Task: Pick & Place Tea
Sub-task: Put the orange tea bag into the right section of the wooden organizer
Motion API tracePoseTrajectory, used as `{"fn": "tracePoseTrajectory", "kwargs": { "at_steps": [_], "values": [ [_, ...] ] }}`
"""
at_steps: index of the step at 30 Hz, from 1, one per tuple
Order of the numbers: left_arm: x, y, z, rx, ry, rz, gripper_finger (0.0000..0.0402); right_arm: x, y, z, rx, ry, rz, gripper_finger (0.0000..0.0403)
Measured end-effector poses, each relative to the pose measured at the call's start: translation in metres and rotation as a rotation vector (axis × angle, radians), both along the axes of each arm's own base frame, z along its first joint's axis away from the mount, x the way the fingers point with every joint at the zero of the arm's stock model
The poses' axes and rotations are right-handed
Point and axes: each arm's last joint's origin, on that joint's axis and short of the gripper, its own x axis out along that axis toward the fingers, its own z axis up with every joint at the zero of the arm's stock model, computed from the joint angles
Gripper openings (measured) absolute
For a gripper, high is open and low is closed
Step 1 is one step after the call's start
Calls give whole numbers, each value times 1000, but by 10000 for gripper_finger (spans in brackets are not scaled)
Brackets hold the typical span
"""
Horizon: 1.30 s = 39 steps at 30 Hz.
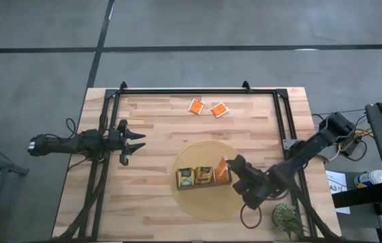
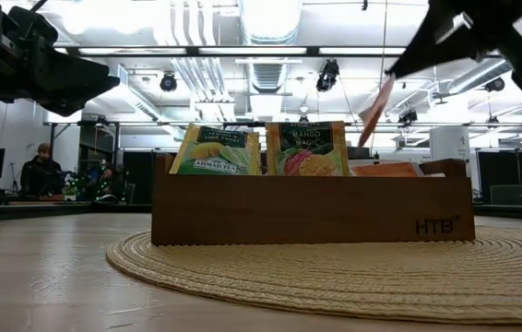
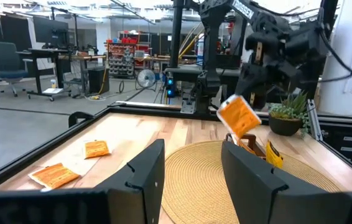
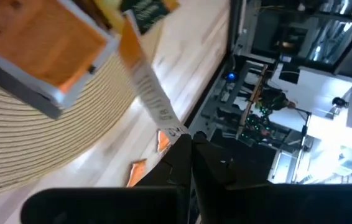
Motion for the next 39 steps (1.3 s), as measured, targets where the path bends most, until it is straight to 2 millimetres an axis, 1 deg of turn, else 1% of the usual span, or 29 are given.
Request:
{"fn": "tracePoseTrajectory", "kwargs": {
  "at_steps": [4, 10, 18, 27, 35, 39],
  "values": [
    [0, 0, 0, 0, 0, 0, 153, 4, 5, -15, -31, 40, 1, 8],
    [0, 0, 0, 0, 0, 0, 153, 4, 10, -27, -51, 77, 16, 8],
    [0, 0, 0, 0, 0, 0, 153, 2, 10, -25, 7, 115, 35, 8],
    [0, 0, 0, 0, 0, 0, 153, -1, 7, -26, 61, 95, -30, 8],
    [0, 0, 0, 0, 0, 0, 153, -2, 4, -29, 121, 155, -39, 9],
    [0, 0, 0, 0, 0, 0, 153, 0, 2, -28, 120, 157, -48, 24]
  ]
}}
